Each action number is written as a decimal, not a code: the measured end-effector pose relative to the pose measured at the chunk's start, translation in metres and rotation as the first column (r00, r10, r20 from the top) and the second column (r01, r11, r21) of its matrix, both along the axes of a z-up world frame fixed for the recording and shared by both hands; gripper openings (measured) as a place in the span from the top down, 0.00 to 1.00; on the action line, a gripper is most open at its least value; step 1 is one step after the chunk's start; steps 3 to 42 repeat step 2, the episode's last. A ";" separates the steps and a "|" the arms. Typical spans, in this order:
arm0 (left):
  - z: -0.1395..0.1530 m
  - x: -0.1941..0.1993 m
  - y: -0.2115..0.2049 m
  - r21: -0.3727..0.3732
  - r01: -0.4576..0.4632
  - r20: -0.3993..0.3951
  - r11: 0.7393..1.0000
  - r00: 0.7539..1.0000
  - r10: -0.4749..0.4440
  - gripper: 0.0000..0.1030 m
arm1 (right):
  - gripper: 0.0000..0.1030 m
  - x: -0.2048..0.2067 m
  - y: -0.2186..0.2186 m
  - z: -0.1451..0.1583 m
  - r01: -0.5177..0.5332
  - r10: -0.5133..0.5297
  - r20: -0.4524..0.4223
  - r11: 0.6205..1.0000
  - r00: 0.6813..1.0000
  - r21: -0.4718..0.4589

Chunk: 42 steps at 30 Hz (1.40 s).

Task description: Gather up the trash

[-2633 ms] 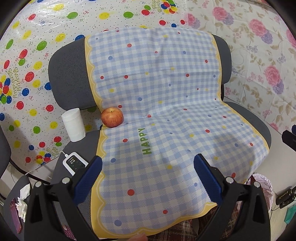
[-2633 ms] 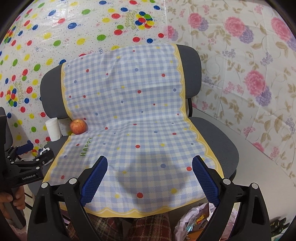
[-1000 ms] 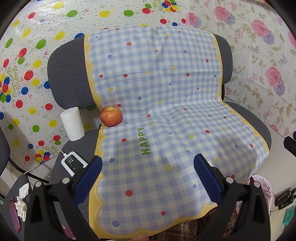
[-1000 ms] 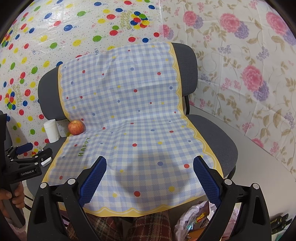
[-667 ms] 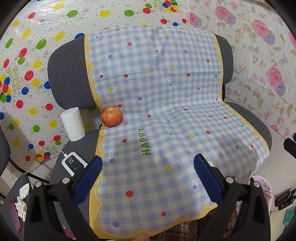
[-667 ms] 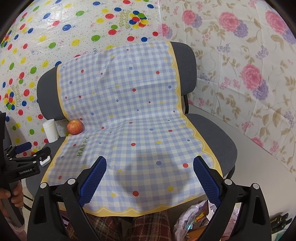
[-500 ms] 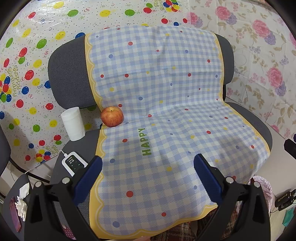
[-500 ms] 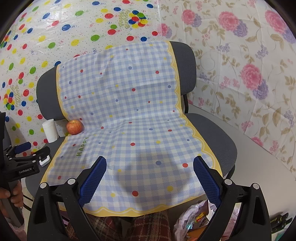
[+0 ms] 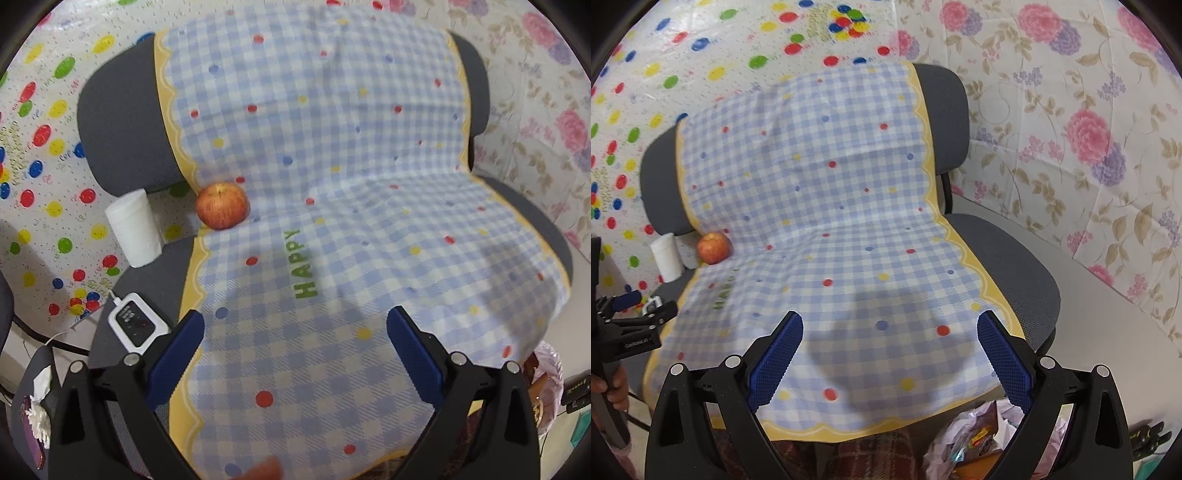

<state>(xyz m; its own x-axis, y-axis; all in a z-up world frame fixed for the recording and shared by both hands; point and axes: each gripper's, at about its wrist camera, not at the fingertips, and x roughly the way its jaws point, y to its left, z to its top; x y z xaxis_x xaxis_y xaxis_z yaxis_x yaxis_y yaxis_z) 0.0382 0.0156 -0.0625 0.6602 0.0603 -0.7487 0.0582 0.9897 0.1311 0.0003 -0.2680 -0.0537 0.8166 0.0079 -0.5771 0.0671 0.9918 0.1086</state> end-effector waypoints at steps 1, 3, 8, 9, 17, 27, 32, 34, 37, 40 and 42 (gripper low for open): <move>-0.009 0.009 0.004 -0.006 -0.006 -0.021 1.000 1.000 0.006 0.07 | 0.08 0.010 -0.004 -0.006 0.003 -0.003 -0.015 1.000 1.000 0.000; -0.015 0.014 0.006 -0.009 -0.013 -0.033 1.000 0.999 0.012 0.07 | 0.07 0.027 -0.010 -0.016 0.008 -0.008 -0.042 1.000 0.999 -0.002; -0.015 0.014 0.006 -0.009 -0.013 -0.033 1.000 0.999 0.012 0.07 | 0.07 0.027 -0.010 -0.016 0.008 -0.008 -0.042 1.000 0.999 -0.002; -0.015 0.014 0.006 -0.009 -0.013 -0.033 1.000 0.999 0.012 0.07 | 0.07 0.027 -0.010 -0.016 0.008 -0.008 -0.042 1.000 0.999 -0.002; -0.015 0.014 0.006 -0.009 -0.013 -0.033 1.000 0.999 0.012 0.07 | 0.07 0.027 -0.010 -0.016 0.008 -0.008 -0.042 1.000 0.999 -0.002; -0.015 0.014 0.006 -0.009 -0.013 -0.033 1.000 0.999 0.012 0.07 | 0.07 0.027 -0.010 -0.016 0.008 -0.008 -0.042 1.000 0.999 -0.002; -0.015 0.014 0.006 -0.009 -0.013 -0.033 1.000 0.999 0.012 0.07 | 0.07 0.027 -0.010 -0.016 0.008 -0.008 -0.042 1.000 0.999 -0.002; -0.015 0.014 0.006 -0.009 -0.013 -0.033 1.000 0.999 0.012 0.07 | 0.07 0.027 -0.010 -0.016 0.008 -0.008 -0.042 1.000 0.999 -0.002; -0.015 0.014 0.006 -0.009 -0.013 -0.033 1.000 0.999 0.012 0.07 | 0.07 0.027 -0.010 -0.016 0.008 -0.008 -0.042 1.000 0.999 -0.002; -0.015 0.014 0.006 -0.009 -0.013 -0.033 1.000 0.999 0.012 0.07 | 0.07 0.027 -0.010 -0.016 0.008 -0.008 -0.042 1.000 0.999 -0.002; -0.015 0.014 0.006 -0.009 -0.013 -0.033 1.000 0.999 0.012 0.07 | 0.07 0.027 -0.010 -0.016 0.008 -0.008 -0.042 1.000 0.999 -0.002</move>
